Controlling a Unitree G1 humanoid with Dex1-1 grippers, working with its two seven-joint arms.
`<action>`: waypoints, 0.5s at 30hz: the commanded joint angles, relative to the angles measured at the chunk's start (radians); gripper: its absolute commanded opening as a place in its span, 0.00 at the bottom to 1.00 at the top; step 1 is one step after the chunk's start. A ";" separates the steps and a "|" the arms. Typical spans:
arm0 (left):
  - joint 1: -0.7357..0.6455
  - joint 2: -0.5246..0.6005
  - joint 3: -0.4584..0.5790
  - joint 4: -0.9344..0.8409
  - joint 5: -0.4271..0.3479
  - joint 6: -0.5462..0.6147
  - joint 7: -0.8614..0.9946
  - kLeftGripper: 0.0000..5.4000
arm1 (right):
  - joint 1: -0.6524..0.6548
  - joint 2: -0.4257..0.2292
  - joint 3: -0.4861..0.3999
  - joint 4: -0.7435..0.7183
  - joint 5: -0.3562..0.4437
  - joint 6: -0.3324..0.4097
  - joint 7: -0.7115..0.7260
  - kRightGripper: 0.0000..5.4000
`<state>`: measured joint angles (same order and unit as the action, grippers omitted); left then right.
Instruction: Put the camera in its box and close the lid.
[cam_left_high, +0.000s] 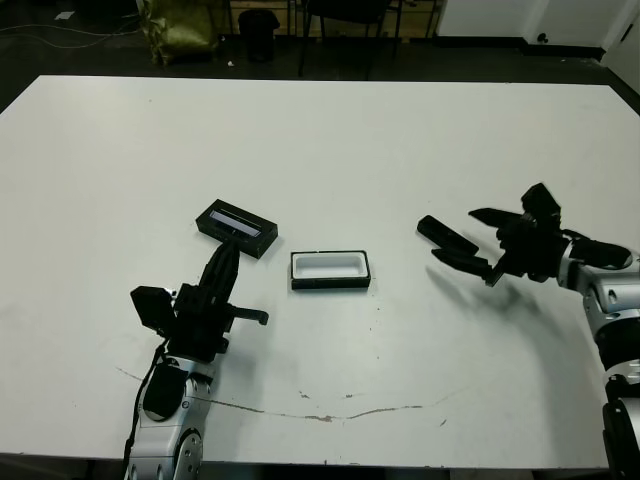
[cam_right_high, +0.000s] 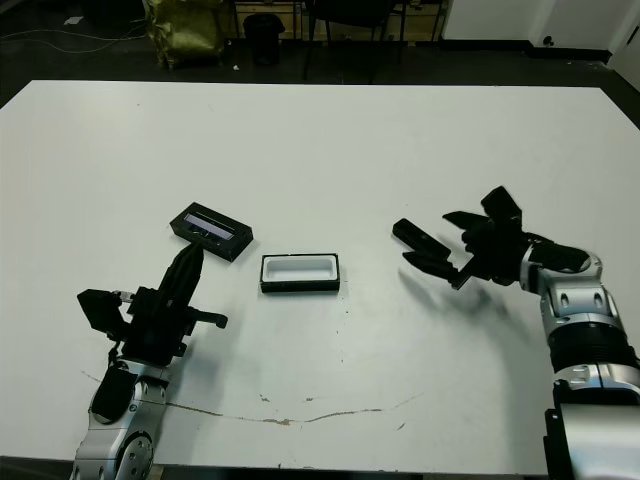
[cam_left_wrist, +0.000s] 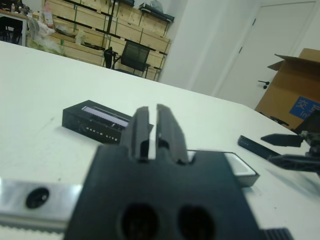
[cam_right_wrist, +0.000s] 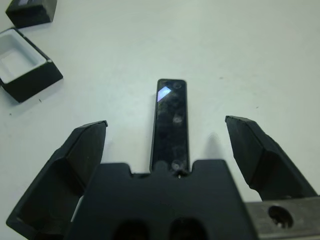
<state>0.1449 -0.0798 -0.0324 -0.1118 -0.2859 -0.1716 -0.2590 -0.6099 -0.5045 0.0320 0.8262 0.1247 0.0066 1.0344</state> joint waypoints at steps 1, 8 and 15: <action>0.012 0.006 0.001 0.005 0.012 0.007 0.012 0.00 | 0.009 -0.002 0.026 0.037 -0.045 -0.055 -0.004 1.00; 0.012 0.004 0.004 0.010 -0.002 0.006 0.002 0.00 | 0.004 0.017 0.027 0.147 -0.059 -0.084 -0.012 1.00; 0.014 0.003 0.001 0.007 0.001 0.013 0.008 0.00 | 0.011 0.042 0.029 0.200 -0.072 -0.021 -0.071 0.98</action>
<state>0.1473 -0.0813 -0.0315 -0.1118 -0.2863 -0.1737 -0.2584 -0.6444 -0.4819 0.0330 0.9931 0.1034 -0.0661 1.0003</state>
